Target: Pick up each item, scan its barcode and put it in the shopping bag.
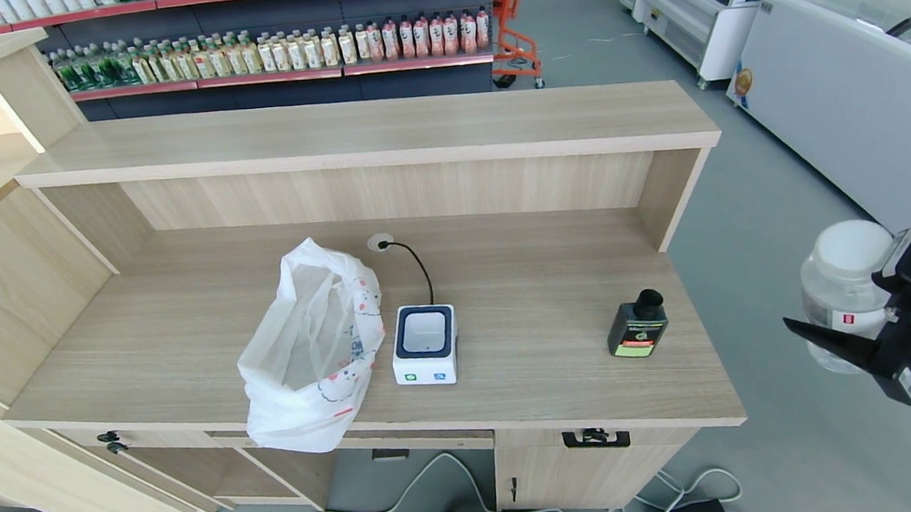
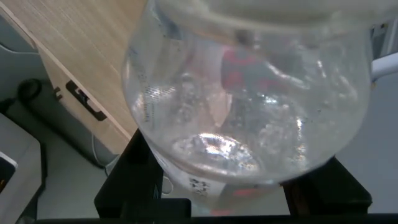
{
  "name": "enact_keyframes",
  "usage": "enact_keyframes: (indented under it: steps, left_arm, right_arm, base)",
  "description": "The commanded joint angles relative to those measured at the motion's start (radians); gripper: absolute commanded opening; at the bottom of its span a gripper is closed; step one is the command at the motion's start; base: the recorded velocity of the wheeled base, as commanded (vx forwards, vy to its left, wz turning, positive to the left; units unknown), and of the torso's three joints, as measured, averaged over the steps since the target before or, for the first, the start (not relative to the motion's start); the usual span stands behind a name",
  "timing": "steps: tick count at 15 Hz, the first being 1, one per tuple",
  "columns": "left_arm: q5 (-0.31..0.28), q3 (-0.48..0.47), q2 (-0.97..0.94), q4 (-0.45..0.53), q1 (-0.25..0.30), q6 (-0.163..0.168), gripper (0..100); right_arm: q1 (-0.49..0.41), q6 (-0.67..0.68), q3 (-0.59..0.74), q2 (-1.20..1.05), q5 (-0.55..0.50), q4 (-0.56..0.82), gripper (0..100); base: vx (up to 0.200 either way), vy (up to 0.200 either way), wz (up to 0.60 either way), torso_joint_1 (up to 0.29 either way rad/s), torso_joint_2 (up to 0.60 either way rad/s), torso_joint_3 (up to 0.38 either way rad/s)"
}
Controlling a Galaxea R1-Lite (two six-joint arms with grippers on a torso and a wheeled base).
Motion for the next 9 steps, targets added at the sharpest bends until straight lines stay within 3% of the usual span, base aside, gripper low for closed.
enact_keyframes:
  steps: [1,9]
  left_arm:
    - [0.0,0.0,0.0,0.0,0.0,0.0,0]
    - [0.0,0.0,0.0,0.0,0.0,0.0,0]
  right_arm:
    - [0.001,0.0,0.003,0.001,0.001,0.0,0]
    - [0.001,-0.043,-0.007,0.066,0.001,-0.049,0]
  base:
    - [0.0,0.2,0.0,0.007,0.0,0.002]
    - [0.0,0.2,0.0,0.002,0.0,0.002]
